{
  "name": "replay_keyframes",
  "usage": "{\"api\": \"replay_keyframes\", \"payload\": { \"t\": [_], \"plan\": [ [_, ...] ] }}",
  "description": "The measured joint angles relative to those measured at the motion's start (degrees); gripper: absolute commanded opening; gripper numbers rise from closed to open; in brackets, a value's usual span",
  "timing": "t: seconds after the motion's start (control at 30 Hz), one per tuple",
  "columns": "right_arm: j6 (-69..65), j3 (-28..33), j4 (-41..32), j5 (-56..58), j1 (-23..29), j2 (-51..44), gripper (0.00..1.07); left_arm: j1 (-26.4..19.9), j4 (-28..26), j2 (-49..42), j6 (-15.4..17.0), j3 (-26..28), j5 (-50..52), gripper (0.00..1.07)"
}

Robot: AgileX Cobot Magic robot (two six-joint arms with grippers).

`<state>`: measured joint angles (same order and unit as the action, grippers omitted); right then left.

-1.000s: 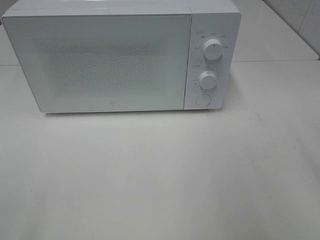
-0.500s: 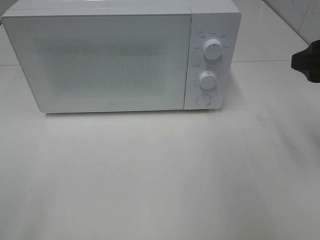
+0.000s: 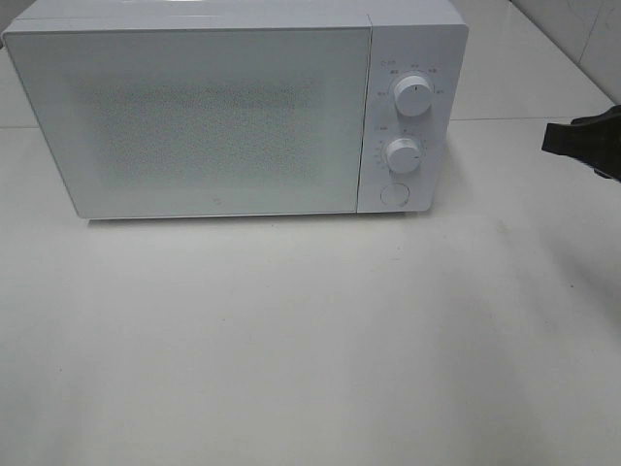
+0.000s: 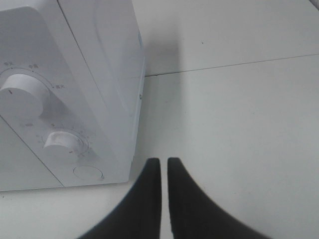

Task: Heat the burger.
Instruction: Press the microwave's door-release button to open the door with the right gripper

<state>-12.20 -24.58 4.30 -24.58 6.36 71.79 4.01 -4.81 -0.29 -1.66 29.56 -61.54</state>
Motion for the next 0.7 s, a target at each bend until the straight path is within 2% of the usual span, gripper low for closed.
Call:
{"api": "replay_keyframes", "payload": {
  "t": [0.27,0.33,0.7],
  "plan": [
    [-12.03,5.39,-0.17,-9.05,4.3,0.0,0.0,0.0,0.0,0.0,0.0,0.0,0.0,0.98],
    [-19.88,6.93,-0.23,-12.15,6.13,0.0,0.0,0.0,0.0,0.0,0.0,0.0,0.0,0.98],
    [-46.81,8.59,-0.57,-14.55,11.12,0.0,0.0,0.0,0.0,0.0,0.0,0.0,0.0,0.98]
  ]
}}
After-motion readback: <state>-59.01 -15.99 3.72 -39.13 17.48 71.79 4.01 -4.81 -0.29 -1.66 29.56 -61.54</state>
